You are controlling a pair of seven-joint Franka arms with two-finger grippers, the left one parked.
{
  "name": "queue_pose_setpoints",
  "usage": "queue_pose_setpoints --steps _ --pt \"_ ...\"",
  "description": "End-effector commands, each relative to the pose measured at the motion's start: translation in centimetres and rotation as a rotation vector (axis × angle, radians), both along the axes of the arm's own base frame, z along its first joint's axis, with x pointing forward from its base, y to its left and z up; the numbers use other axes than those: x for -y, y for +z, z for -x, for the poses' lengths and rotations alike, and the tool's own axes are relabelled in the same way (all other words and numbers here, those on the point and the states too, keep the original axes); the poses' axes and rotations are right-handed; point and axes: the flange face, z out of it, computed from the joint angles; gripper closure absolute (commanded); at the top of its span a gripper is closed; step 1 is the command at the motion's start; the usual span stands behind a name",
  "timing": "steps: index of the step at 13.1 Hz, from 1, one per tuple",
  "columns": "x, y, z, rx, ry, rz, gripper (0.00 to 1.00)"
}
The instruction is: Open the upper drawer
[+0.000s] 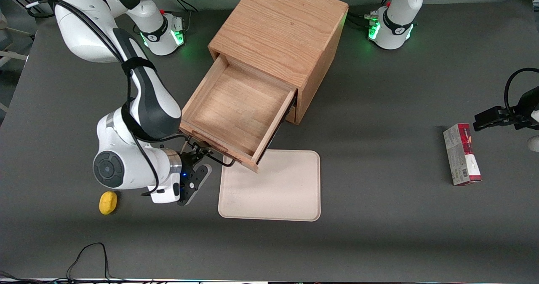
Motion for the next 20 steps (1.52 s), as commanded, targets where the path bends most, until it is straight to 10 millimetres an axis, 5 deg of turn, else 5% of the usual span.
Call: queue_pose_setpoints --steps 1,9,13,18,20 --pt "0.5 1.6 -1.5 0.047 -0.022 -0.067 0.0" --pt "3.1 4.8 -2.4 0.093 -0.075 -0.087 0.0" --pt "7.3 11.1 -1.9 0.164 -0.162 -0.015 0.0" --pt "11.6 15.4 5.7 0.058 -0.288 0.139 0.0" --pt "13.5 15.4 7.7 0.039 -0.371 0.178 0.0"
